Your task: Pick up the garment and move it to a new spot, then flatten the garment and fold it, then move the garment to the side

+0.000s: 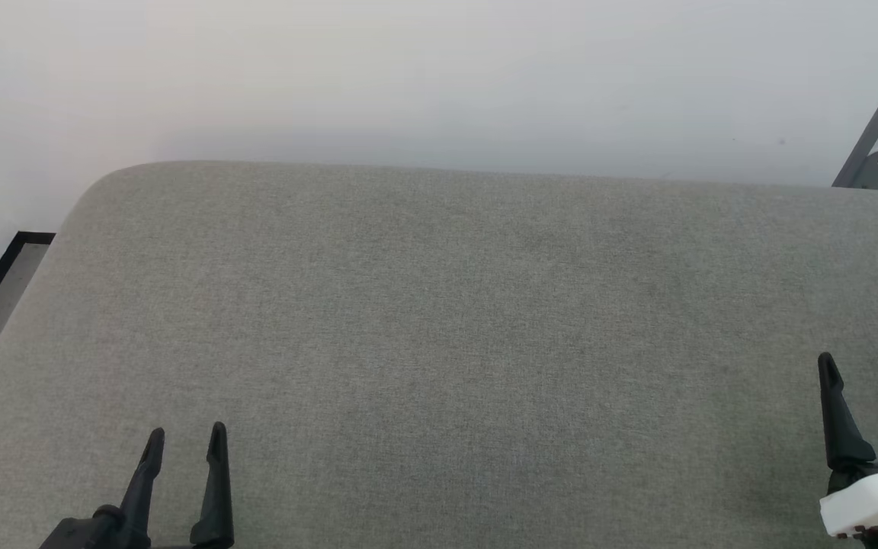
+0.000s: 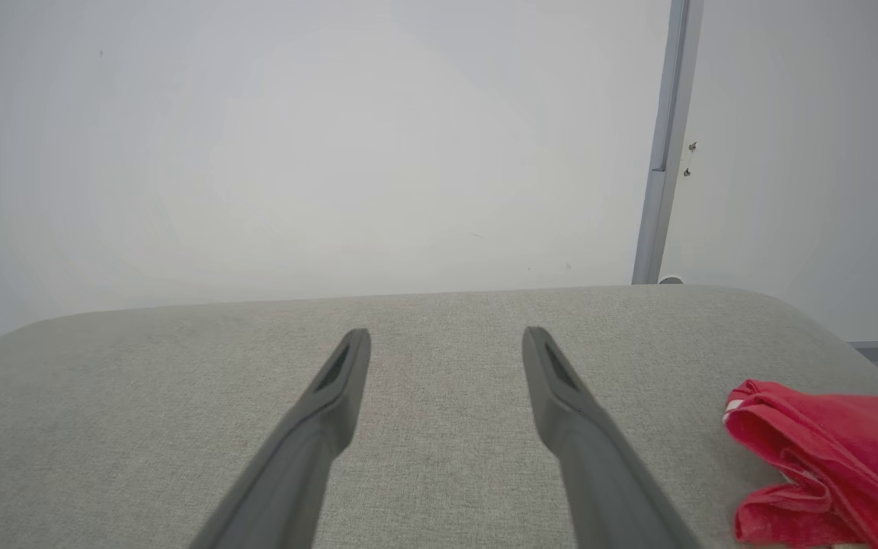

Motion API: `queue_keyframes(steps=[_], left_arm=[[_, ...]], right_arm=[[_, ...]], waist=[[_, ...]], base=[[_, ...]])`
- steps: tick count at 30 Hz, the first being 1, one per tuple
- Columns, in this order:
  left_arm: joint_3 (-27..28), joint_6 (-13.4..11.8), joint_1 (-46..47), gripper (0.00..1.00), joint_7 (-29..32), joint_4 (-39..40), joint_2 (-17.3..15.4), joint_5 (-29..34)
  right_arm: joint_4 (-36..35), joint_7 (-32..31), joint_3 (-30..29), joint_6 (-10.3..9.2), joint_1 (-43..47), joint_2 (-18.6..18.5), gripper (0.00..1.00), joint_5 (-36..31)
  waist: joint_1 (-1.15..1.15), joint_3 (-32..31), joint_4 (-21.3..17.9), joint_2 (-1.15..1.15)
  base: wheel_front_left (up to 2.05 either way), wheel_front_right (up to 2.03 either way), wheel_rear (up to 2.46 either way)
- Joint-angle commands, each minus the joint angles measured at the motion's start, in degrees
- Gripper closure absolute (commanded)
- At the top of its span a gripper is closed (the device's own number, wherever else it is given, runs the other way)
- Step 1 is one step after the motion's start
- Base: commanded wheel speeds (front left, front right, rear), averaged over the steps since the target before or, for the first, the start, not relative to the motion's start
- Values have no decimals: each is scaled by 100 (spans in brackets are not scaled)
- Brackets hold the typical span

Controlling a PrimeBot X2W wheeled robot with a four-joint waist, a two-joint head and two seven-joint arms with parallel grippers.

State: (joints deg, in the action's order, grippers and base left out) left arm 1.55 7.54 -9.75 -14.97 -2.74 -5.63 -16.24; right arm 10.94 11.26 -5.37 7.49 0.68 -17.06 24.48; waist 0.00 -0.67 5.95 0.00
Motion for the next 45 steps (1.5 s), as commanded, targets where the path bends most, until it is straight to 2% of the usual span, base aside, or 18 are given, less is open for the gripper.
queue_keyframes(steps=[1, 11, 28, 29, 32, 45], left_arm=[[15, -13, -56, 0, -29, 22, 0, 33], [1, -13, 6, 0, -29, -58, -59, -45], [77, -13, 56, 0, -29, 11, -31, -22], [76, -13, 78, 100, -29, 11, -30, -15], [40, 2, -13, 100, 15, -158, 29, -41], [38, -7, 242, 100, 298, -295, 12, -1325]], right_arm=[[-51, -26, -2, 0, 45, 20, 0, -47], [-253, -158, -51, 0, 127, 155, 0, -80], [-274, -104, 48, 0, 28, 162, 0, -90], [-282, -106, 48, 0, 12, 161, 100, -92], [-131, -138, 37, 0, 136, 235, 100, -85], [-61, -413, 0, 0, -12, 423, 100, 1018]], waist=[[0, 1, -3, 0], [0, 17, -1, 0], [0, 141, -24, 0], [0, 170, -22, 0], [0, 156, -24, 0], [0, 149, -79, 0]], base=[[0, 0, 0], [0, 0, 0], [0, 0, 0], [0, 0, 0], [0, 0, 0], [0, 0, 0]])
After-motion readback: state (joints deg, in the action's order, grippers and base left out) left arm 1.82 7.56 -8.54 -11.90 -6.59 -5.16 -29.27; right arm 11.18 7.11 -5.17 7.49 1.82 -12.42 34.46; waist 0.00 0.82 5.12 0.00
